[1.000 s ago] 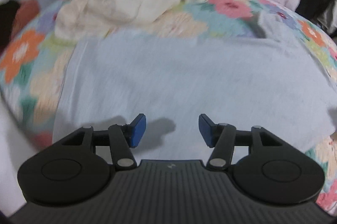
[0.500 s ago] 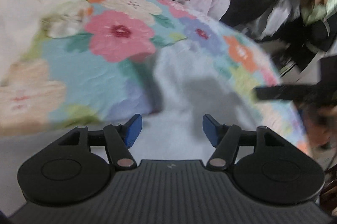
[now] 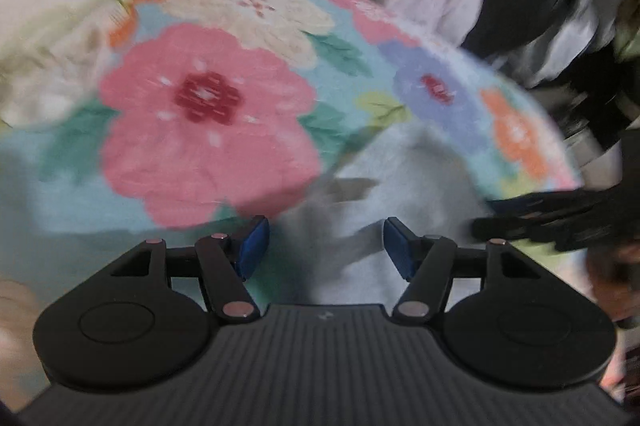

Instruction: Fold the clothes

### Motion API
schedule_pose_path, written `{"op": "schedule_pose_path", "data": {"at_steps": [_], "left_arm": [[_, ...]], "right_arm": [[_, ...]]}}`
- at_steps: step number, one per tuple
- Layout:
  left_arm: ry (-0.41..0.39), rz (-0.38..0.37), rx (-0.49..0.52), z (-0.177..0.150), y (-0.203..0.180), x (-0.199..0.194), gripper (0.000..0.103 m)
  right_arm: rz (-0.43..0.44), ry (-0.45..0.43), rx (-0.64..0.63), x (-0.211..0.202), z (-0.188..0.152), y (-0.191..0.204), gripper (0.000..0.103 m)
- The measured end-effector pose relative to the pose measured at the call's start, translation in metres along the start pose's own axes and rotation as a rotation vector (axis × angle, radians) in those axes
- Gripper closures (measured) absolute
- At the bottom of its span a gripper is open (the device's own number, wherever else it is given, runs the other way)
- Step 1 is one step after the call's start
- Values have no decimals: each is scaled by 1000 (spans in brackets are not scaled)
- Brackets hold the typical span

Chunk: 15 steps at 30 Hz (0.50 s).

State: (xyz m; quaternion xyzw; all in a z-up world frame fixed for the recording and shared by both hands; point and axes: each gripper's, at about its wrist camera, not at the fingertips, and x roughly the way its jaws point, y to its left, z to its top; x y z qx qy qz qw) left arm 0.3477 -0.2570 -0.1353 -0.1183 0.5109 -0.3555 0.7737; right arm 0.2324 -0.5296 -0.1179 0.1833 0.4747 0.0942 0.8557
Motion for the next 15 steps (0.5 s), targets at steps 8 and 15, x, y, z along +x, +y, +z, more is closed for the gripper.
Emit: {"op": "schedule_pose_path", "data": {"at_steps": [8, 15], "left_arm": [[-72, -93, 35, -16, -34, -23, 96], [-57, -223, 96, -82, -68, -88, 95]], "right_arm": [[-102, -163, -88, -21, -13, 36, 94], [-73, -365, -73, -117, -118, 48, 82]]}}
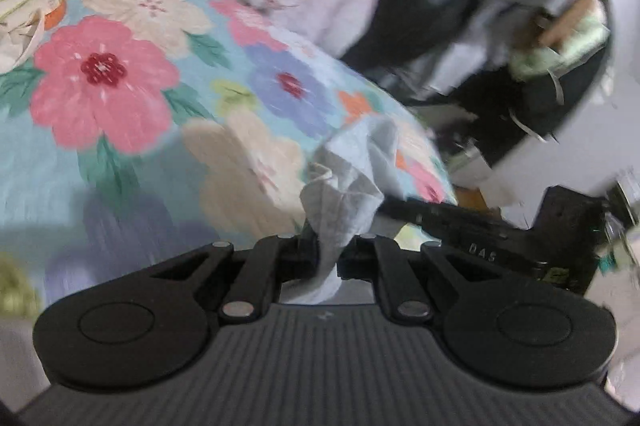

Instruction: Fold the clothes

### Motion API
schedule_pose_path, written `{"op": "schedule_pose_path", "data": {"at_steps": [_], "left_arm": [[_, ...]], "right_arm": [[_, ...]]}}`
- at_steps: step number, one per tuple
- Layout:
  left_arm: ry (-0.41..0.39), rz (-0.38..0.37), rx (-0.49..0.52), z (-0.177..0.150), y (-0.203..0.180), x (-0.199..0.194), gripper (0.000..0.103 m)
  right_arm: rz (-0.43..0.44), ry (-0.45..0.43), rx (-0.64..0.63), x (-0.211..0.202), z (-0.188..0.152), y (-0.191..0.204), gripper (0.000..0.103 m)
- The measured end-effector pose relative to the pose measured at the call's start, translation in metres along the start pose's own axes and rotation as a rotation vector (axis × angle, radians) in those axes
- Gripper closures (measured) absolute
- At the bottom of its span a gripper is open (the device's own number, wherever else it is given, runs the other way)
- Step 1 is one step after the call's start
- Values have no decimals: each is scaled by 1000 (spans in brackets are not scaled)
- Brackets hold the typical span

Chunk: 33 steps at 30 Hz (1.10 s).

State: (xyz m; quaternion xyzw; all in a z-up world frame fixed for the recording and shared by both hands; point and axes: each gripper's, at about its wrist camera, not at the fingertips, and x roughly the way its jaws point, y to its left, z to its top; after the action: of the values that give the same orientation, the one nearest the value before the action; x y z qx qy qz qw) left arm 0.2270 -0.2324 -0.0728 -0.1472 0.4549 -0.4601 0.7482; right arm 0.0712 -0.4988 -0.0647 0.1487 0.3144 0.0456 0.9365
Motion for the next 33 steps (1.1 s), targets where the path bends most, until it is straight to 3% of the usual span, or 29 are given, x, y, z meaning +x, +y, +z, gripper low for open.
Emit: {"op": "schedule_pose_path", "data": {"at_steps": [1, 2, 4, 8, 11, 13, 15, 17, 19, 22, 26, 30, 31, 32, 33], "left_arm": [[19, 17, 14, -15, -4, -3, 95], [26, 43, 41, -31, -7, -4, 94], [39, 99, 109, -59, -14, -4, 93], [67, 175, 263, -100, -29, -4, 93], [85, 223, 345, -119, -35, -8, 93], [83, 229, 348, -123, -33, -10, 93], [76, 199, 277, -123, -24, -10, 93], [91, 120, 103, -114, 1, -11, 92], [97, 49, -30, -110, 21, -16, 92], [78, 38, -38, -112, 26, -28, 92], [102, 34, -55, -114, 31, -30, 92], [91, 51, -67, -104, 38, -50, 92], [76, 51, -55, -102, 37, -58, 92], [55, 29, -61, -101, 38, -65, 82], [31, -6, -81, -98, 40, -71, 63]], "right_arm": [[-17, -5, 12, -13, -19, -1, 70], [-32, -9, 27, -26, -37, -3, 66], [-32, 5, 90, -45, -70, -14, 65], [91, 104, 377, -59, -110, -51, 61], [145, 71, 474, -70, -113, -58, 51], [164, 21, 444, -77, -99, -50, 46], [180, 6, 307, -76, -76, -29, 42], [226, 45, 112, -60, -57, 1, 43], [187, 16, 12, -43, -47, 21, 43], [188, -1, 44, -15, -29, 20, 43], [279, 146, 100, 24, -24, 9, 42], [458, 187, -6, 0, -44, 28, 51], [458, 219, -50, -5, -51, 34, 51], [457, 250, -94, -11, -59, 41, 51], [453, 284, -136, -16, -67, 47, 51]]}}
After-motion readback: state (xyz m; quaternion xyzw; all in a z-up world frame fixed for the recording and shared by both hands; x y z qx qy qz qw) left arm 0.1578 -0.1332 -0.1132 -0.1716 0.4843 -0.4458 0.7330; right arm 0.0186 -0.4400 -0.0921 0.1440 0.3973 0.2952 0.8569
